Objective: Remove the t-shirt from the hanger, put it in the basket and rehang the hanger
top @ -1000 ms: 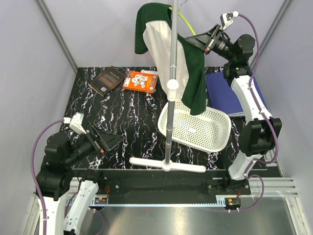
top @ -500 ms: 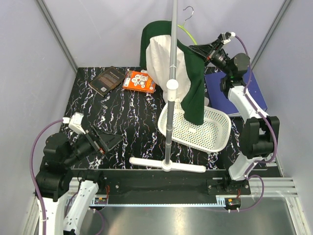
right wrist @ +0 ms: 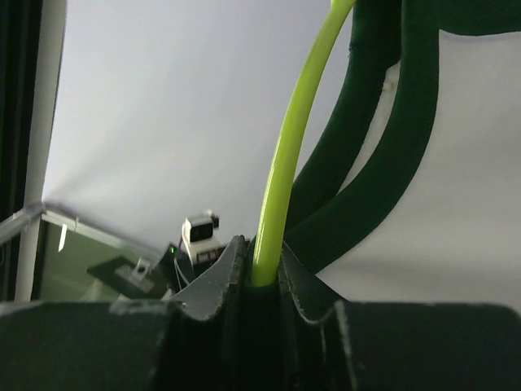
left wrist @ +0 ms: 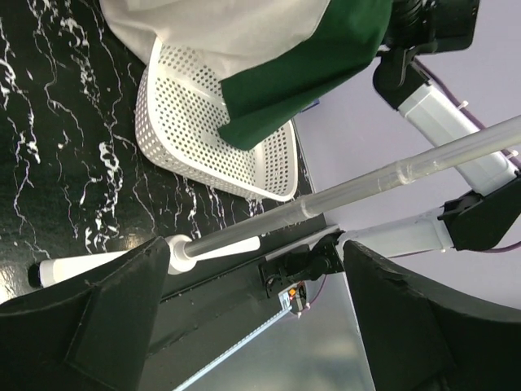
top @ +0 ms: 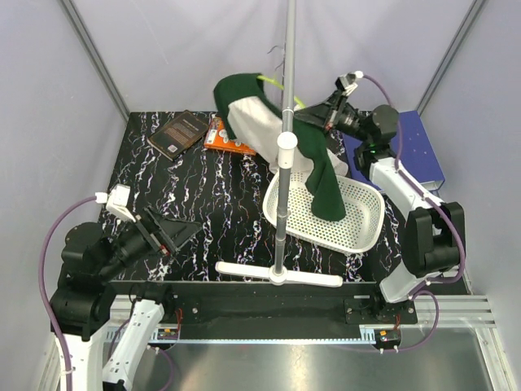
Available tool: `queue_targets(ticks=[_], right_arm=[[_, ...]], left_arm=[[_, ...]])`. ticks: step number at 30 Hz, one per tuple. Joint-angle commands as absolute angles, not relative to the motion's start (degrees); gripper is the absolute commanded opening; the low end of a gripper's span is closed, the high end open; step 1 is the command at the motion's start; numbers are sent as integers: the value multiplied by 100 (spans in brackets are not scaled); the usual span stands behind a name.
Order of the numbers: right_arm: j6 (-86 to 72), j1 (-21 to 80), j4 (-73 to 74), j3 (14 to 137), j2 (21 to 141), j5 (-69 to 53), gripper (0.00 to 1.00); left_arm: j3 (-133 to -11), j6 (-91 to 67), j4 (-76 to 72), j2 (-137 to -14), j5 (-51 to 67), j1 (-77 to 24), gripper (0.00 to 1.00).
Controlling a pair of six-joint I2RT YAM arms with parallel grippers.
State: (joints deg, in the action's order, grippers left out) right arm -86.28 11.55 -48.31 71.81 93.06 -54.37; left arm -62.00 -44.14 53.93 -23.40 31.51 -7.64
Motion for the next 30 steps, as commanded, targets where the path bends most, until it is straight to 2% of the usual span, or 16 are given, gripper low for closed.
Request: queue_targets(ticks=[1,7,11,14,16,18,20,25,30], right_arm=[[-8157,1914,-5309,7242,9184,-5853,0],[-7656,2933,-5248,7453,9597,-6090,0],[-7199,3217,-4914,7374,9633,-6021,0],[-6944,3331,-4799,7251,9598,-5985,0],[-6926,3375,-4834,7225,9589,-6003,0],[-6943,3436,-4869,7198,9571,-6012,0],[-6935,3471,-4869,7216,9536,-6038,0],[-6996,3480,-4887,7251,9518,-6082,0],[-7014,3480,-4930,7260,9466,-6091,0]], left_arm=[[-6512,-4368,4923,-2470,3015,-738,89],[-6802,-4509,4202,-2899,3006,-738,84],[-7127,-4614,3842,-3322,3050,-738,81],[-7303,-4588,3298,-3647,2971,-738,76],[-7504,-4448,3182,-3971,2962,-738,68],[-7742,-4273,3033,-4209,2971,-738,66],[-7831,-3877,2875,-4525,2849,-738,58],[-8243,-3059,2751,-5272,3049,-738,44],[-8446,-2576,2672,-5651,2716,-914,41]])
